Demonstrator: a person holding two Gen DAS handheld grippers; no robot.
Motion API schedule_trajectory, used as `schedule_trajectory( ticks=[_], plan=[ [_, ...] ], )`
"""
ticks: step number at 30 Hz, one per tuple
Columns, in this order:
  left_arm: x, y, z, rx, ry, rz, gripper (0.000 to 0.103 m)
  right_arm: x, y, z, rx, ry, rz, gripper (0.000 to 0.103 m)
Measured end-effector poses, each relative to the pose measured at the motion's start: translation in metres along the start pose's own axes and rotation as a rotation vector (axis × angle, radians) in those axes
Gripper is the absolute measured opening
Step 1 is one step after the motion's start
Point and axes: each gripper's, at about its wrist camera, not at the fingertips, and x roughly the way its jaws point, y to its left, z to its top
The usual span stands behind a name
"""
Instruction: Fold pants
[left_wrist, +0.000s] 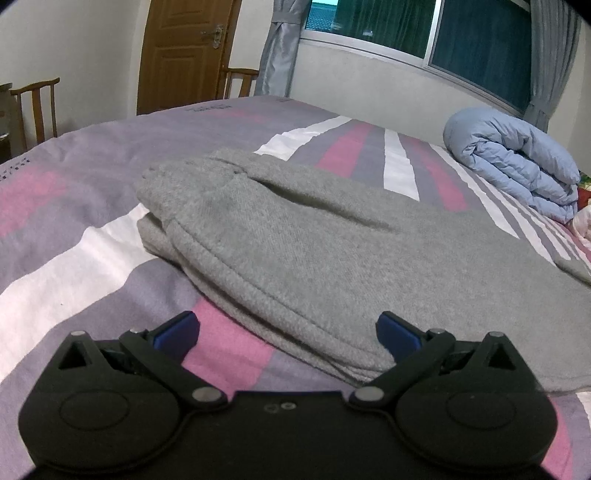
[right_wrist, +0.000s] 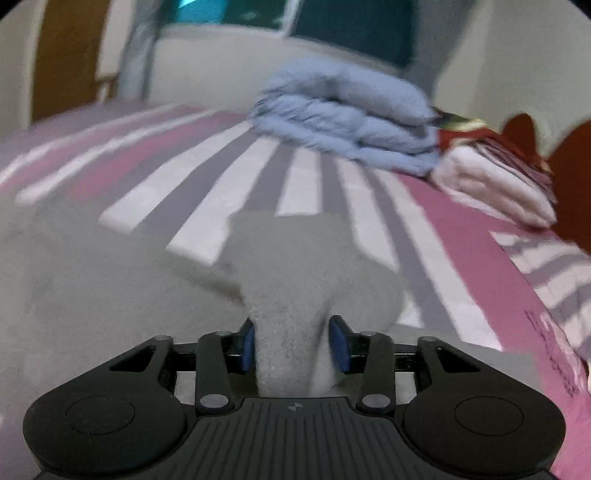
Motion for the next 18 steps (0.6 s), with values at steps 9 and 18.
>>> schedule_trajectory(
  ticks=[9,18],
  plan=[
    [0.000,0.005,-0.001,-0.011,-0.001,-0.019,0.097,-0.029,-0.114,-0.066,0.513,0.035,0.062,0.025],
    [0.000,0.004,-0.001,-0.012,-0.002,-0.016,0.097,-0.002,-0.040,-0.012,-0.100,0.000,0.000,0.045]
  ],
)
